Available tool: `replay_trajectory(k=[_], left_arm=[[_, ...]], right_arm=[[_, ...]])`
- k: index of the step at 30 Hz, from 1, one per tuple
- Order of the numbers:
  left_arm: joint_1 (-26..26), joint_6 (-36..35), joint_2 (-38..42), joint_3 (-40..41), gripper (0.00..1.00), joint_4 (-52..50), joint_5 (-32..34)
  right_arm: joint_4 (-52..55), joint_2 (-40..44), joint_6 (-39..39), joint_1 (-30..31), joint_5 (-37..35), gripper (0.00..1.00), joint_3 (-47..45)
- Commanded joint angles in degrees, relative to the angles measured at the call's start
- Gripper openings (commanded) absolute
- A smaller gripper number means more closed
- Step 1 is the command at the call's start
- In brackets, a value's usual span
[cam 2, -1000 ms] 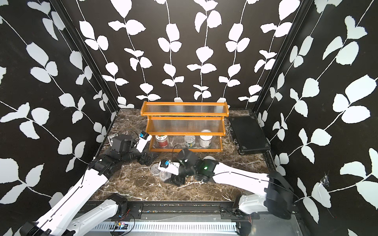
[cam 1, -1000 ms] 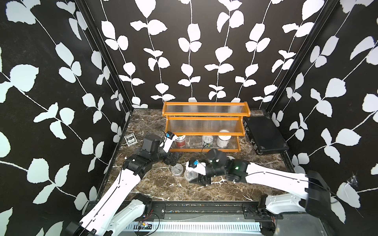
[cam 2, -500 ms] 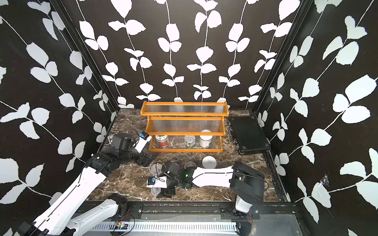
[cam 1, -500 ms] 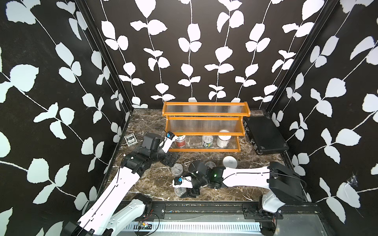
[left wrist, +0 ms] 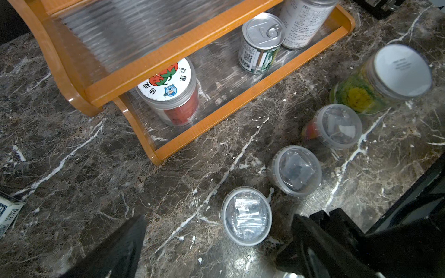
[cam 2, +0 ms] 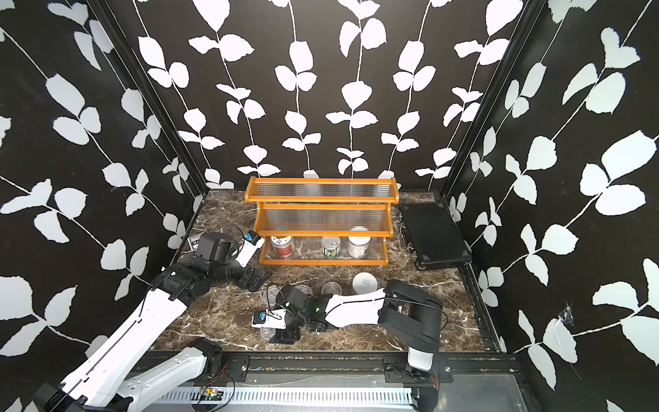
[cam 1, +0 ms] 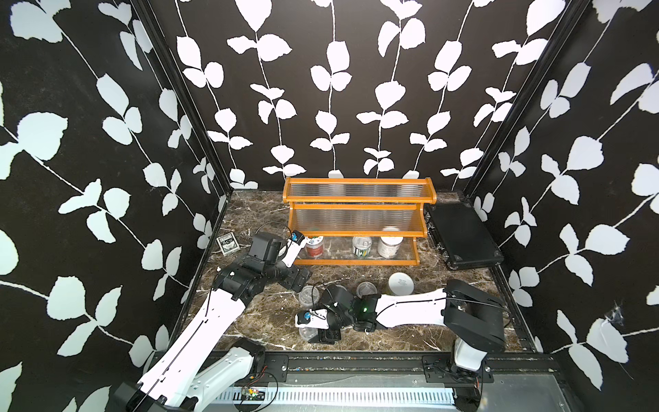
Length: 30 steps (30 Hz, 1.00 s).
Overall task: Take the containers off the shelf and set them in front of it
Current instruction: Place the container at the center of the board.
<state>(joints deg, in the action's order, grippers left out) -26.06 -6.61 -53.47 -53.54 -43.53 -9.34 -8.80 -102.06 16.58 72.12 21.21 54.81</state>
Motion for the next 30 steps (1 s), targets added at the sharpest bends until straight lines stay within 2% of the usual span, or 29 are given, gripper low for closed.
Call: replay_trajectory(k=[1, 6, 13, 19, 26, 30], left_arm=[[-0.21, -0.48, 0.12, -0.53, 0.97, -0.51, 0.73], [-0.22, -0.24, -0.13, -0.01, 0.97, -0.48, 1.25], [-0.22, -0.46, -0.55, -0.2, 0.98, -0.05, 1.74], [-0.21, -1.04, -1.0, -0.78, 0.98, -0.13, 2.98], [0.25, -1.41, -1.57, -1.74, 0.98, -1.3, 9.27], [1.01, -0.13, -1.4, -1.08, 0.98, -0.77, 11.03]], right_arm=[[-1.75, -1.44, 0.25, 1.07, 0.52, 0.62, 1.8], [-2.01, -1.74, 0.38, 1.62, -0.02, 0.67, 1.14], [-1.84, 0.81, 0.1, 1.38, -1.25, 0.84, 0.75], [-1.5, 7.59, -0.79, 1.01, -2.48, 0.98, -2.06], [-0.25, 20.89, -8.3, -4.35, -5.35, 1.0, -9.12], [-0.76, 25.64, -15.5, -8.77, -11.56, 1.0, -11.55]])
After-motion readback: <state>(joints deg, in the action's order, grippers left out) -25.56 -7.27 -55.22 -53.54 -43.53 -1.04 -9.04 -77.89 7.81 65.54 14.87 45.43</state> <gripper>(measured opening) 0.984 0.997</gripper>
